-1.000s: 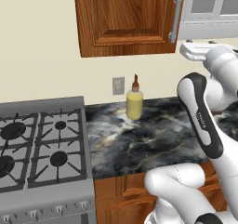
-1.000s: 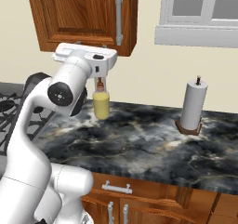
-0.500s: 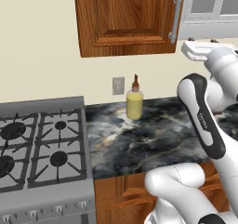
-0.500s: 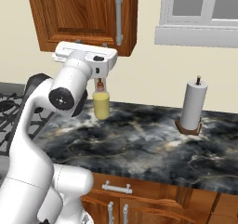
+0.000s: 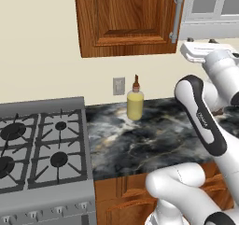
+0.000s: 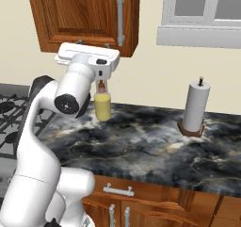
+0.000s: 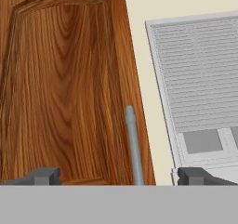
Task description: Pick the soap dispenser and dish brush from the cabinet and place them on the counter.
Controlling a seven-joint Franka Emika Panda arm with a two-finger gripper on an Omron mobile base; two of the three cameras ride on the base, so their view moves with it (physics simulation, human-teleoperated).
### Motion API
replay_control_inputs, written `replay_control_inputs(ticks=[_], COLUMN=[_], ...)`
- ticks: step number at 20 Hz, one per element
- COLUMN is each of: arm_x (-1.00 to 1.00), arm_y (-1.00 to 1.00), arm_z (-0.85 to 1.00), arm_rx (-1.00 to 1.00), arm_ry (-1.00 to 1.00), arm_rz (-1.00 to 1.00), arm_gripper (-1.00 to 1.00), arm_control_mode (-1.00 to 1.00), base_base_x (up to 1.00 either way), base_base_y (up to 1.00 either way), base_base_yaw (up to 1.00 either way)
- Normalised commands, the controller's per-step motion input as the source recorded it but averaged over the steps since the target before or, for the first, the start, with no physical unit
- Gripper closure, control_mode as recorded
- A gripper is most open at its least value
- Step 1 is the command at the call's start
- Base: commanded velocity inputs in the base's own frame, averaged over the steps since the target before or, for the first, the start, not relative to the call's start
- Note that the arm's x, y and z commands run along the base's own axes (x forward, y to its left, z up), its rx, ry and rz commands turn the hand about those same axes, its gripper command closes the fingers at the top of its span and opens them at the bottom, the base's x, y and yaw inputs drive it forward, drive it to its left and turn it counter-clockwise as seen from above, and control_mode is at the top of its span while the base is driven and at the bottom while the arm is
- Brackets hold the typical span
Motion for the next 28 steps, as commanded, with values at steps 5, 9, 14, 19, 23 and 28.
replay_control_inputs(ticks=[5, 9, 14, 19, 23, 28], arm_x=[0.2, 0.23, 0.2, 0.25, 0.26, 0.26], arm_y=[0.0, 0.0, -0.01, -0.01, -0.04, -0.08], arm_z=[0.01, 0.07, 0.06, 0.02, 0.0, 0.0], arm_rx=[0.0, 0.0, 0.0, 0.0, 0.0, 0.0], arm_ry=[0.02, 0.07, 0.05, 0.04, 0.01, 0.0], arm_rz=[0.0, 0.0, 0.0, 0.0, 0.0, 0.0], arm_gripper=[-1.0, -1.0, -1.0, -1.0, -1.0, -1.0], arm_control_mode=[-1.0, -1.0, -1.0, -1.0, -1.0, -1.0], base_base_x=[0.0, 0.0, 0.0, 0.0, 0.0, 0.0], base_base_y=[0.0, 0.0, 0.0, 0.0, 0.0, 0.0], base_base_yaw=[0.0, 0.0, 0.0, 0.0, 0.0, 0.0])
